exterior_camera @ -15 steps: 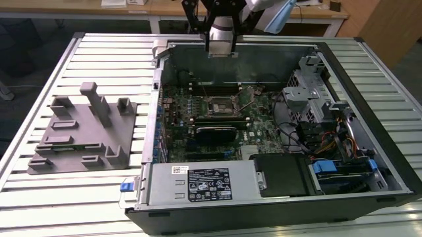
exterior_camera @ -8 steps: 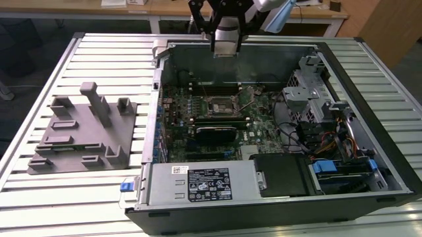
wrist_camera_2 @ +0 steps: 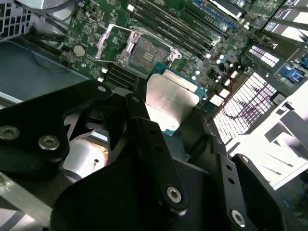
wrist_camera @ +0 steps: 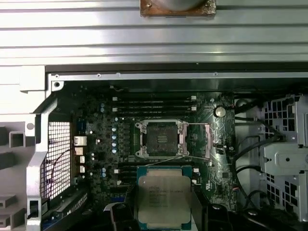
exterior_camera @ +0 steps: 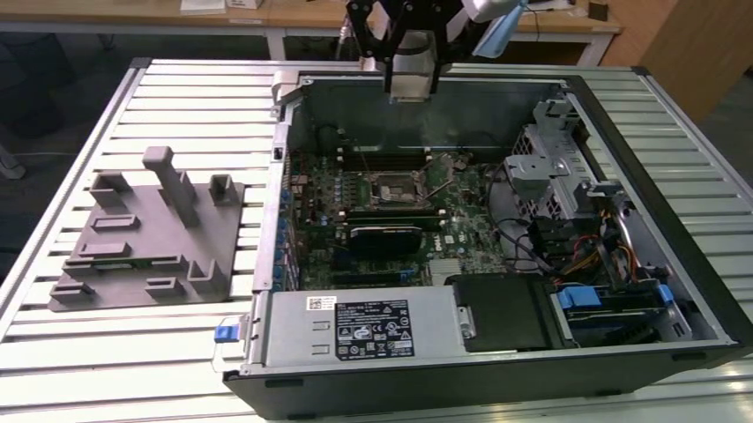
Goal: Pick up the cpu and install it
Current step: 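Place the cpu into insertion slot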
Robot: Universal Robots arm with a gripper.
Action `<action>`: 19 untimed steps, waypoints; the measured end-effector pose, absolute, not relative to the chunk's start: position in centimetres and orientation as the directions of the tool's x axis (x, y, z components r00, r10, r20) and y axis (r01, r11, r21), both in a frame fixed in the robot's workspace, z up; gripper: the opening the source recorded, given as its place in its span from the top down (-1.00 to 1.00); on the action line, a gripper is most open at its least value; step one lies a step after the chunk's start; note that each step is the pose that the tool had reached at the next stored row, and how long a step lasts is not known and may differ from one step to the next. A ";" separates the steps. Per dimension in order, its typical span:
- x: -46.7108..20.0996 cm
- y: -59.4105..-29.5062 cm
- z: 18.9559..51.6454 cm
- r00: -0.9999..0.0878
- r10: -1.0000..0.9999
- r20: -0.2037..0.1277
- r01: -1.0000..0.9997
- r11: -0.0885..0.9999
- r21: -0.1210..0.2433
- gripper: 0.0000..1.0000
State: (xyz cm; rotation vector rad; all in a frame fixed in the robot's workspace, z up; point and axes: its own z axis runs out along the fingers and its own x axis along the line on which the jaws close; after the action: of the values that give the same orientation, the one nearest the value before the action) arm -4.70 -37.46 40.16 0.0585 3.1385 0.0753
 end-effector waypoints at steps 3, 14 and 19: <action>-4.7 -37.4 40.1 -0.998 0.069 -0.001 0.069 0.997 0.046 -0.05; -4.7 -37.4 40.0 -0.976 0.217 -0.001 0.217 0.975 0.045 -0.05; -4.7 -37.4 40.0 -0.956 0.293 -0.001 0.293 0.955 0.045 -0.05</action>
State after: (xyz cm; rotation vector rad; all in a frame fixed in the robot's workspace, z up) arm -4.68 -37.36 39.96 0.4649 3.0984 0.0692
